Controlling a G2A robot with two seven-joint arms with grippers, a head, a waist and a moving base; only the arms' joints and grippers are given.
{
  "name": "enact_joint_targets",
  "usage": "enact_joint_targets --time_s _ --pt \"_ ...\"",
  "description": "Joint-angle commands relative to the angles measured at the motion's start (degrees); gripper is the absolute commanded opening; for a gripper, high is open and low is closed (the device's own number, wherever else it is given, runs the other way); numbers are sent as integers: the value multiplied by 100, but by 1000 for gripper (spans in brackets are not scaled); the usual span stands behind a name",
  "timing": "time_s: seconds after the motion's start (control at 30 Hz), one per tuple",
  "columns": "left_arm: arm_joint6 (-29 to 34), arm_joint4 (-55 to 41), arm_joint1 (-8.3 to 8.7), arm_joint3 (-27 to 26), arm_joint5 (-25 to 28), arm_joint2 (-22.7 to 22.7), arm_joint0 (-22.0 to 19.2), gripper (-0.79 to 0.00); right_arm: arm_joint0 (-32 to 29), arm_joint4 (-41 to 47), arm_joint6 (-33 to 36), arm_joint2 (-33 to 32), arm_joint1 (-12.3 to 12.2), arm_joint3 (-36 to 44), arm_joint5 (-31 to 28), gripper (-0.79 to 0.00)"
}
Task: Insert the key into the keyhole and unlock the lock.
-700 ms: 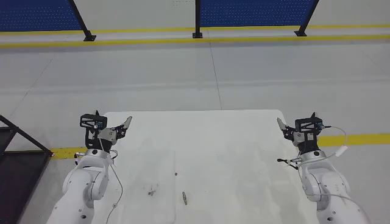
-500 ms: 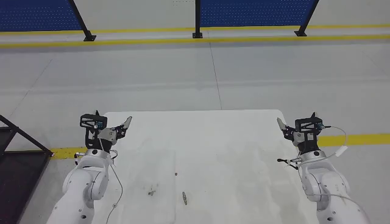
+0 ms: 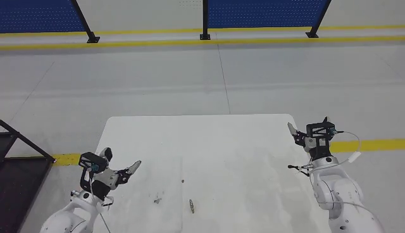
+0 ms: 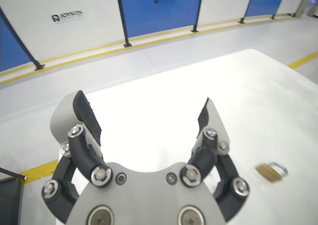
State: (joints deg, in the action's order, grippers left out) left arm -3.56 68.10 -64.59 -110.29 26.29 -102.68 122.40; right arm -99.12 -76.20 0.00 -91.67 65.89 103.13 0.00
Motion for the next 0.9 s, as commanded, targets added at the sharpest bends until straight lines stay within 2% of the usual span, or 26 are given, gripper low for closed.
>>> enact_joint_targets --time_s 0.0,0.07,0.13,0.23,0.3,0.43,0.47,0.53,0.57,0.7,0.73,0.87 --pt "231 58 18 -172 338 -81 372 0 0 0 0 0 0 0 0 0" --pt "506 -23 36 -332 675 -162 646 0 0 0 0 0 0 0 0 0" --pt "831 23 42 -519 682 -176 815 0 0 0 0 0 0 0 0 0" --pt "1337 52 61 -636 1087 59 1015 0 0 0 0 0 0 0 0 0" --pt "1697 83 64 -650 973 181 966 0 0 0 0 0 0 0 0 0" --pt "2385 161 48 -575 646 736 714 0 0 0 0 0 0 0 0 0" --pt "2496 257 37 -506 497 929 604 -18 0 0 0 0 0 0 0 0" --pt "2604 428 25 -400 290 1143 459 -175 0 0 0 0 0 0 0 0" --pt "2671 510 15 -323 139 1269 377 -228 0 0 0 0 0 0 0 0" --pt "2715 856 -26 -110 -459 1671 92 -366 0 0 0 0 0 0 0 0" --pt "2627 1097 -33 -97 -701 1708 20 -391 0 0 0 0 0 0 0 0" --pt "2377 1432 -55 71 -1049 1963 -50 -437 0 0 0 0 0 0 0 0"
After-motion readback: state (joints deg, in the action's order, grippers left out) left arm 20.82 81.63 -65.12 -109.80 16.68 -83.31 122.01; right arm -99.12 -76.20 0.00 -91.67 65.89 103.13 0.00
